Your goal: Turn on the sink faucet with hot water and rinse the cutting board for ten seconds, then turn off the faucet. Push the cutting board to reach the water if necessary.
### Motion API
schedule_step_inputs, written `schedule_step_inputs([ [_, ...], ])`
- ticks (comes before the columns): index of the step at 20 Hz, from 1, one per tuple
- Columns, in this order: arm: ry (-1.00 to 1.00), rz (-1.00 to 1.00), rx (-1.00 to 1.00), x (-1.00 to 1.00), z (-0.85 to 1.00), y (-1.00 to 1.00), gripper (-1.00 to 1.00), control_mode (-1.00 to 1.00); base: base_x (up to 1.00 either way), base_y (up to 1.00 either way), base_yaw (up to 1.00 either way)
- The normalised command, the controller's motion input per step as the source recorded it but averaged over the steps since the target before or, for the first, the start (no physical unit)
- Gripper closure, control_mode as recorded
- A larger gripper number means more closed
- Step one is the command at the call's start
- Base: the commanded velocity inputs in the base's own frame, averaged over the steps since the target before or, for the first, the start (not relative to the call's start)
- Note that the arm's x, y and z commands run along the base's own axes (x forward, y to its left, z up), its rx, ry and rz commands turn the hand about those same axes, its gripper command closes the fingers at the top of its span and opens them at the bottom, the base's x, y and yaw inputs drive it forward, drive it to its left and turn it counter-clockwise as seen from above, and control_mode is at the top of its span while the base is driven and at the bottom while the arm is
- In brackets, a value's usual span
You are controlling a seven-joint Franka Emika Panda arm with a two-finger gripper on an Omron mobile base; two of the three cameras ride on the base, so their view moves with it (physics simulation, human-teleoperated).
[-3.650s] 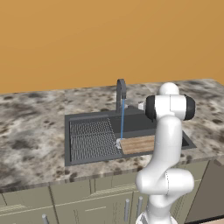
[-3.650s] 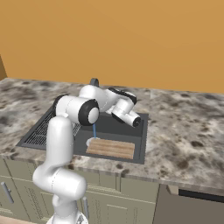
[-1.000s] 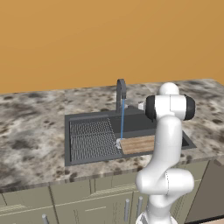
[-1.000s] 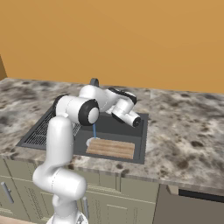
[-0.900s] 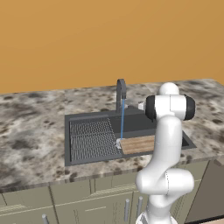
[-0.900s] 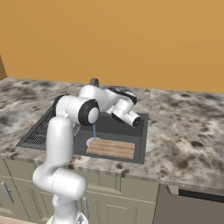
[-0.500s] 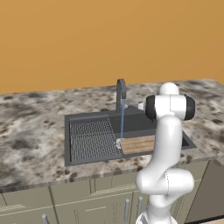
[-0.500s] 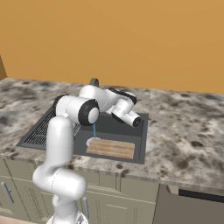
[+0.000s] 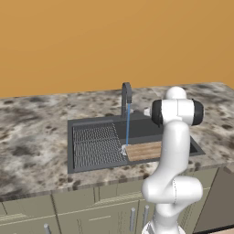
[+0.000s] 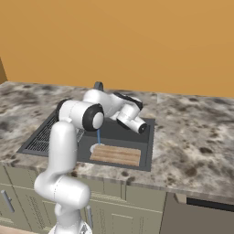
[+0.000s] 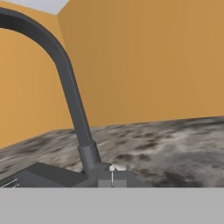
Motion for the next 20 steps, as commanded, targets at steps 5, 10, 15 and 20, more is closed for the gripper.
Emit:
schedule_step_inputs([
  [5,0.01,0.00,0.00,0.00,-0.33,0.00,1.00,-1.00,0.00,0.00,0.00],
  [10,0.05,0.00,0.00,0.00,-0.26,0.00,1.00,-1.00,0.00,0.00,0.00],
  [15,0.03,0.00,0.00,0.14,-0.01,0.00,1.00,-1.00,0.00,0.00,0.00],
  [20,0.03,0.00,0.00,0.14,0.00,0.01,1.00,-1.00,0.00,0.00,0.00],
])
